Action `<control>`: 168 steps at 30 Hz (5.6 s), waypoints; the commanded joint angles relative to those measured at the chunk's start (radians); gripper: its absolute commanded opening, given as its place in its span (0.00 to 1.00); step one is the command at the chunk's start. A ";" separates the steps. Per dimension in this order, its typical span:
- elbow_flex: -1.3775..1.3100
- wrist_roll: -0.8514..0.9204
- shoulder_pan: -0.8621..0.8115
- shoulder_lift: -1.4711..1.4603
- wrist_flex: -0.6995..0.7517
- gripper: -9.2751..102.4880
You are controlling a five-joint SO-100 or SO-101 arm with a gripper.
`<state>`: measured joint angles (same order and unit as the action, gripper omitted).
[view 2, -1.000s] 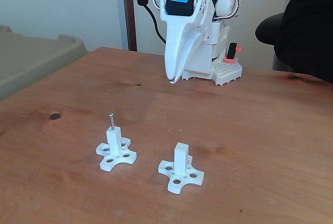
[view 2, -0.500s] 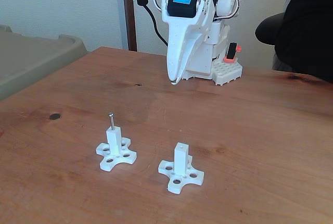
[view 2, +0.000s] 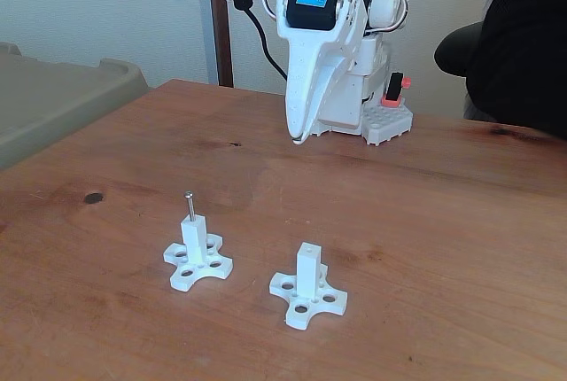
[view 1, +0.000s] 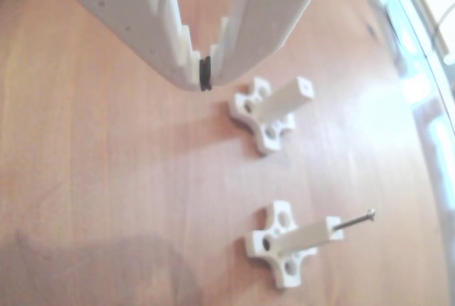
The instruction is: Grab the screw and set it in the hole.
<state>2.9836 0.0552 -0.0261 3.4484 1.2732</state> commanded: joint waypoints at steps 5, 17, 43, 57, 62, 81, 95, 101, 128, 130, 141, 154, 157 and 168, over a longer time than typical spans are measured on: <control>0.017 0.014 0.009 0.015 0.028 0.04; -0.140 0.015 -0.008 -0.215 -0.038 0.04; -1.057 -0.048 -0.074 -1.227 0.041 0.10; -1.229 -0.052 -0.097 -1.387 0.087 0.13; -1.279 -0.052 -0.123 -1.454 0.084 0.14; -1.442 -0.029 -0.153 -1.721 0.057 0.15; -1.500 -0.052 -0.115 -1.807 0.101 0.15; -1.531 -0.055 -0.115 -1.839 0.126 0.16; -1.594 -0.077 -0.137 -1.939 0.172 0.17; -1.595 -0.078 -0.137 -1.940 0.173 0.17; -1.601 -0.081 -0.130 -1.953 0.176 0.19; -1.595 -0.089 -0.112 -1.957 0.173 0.19; -1.595 -0.089 -0.112 -1.962 0.169 0.19; -1.603 -0.092 -0.109 -1.983 0.164 0.19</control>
<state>1.4665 -0.0322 -0.1442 1.4389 1.4389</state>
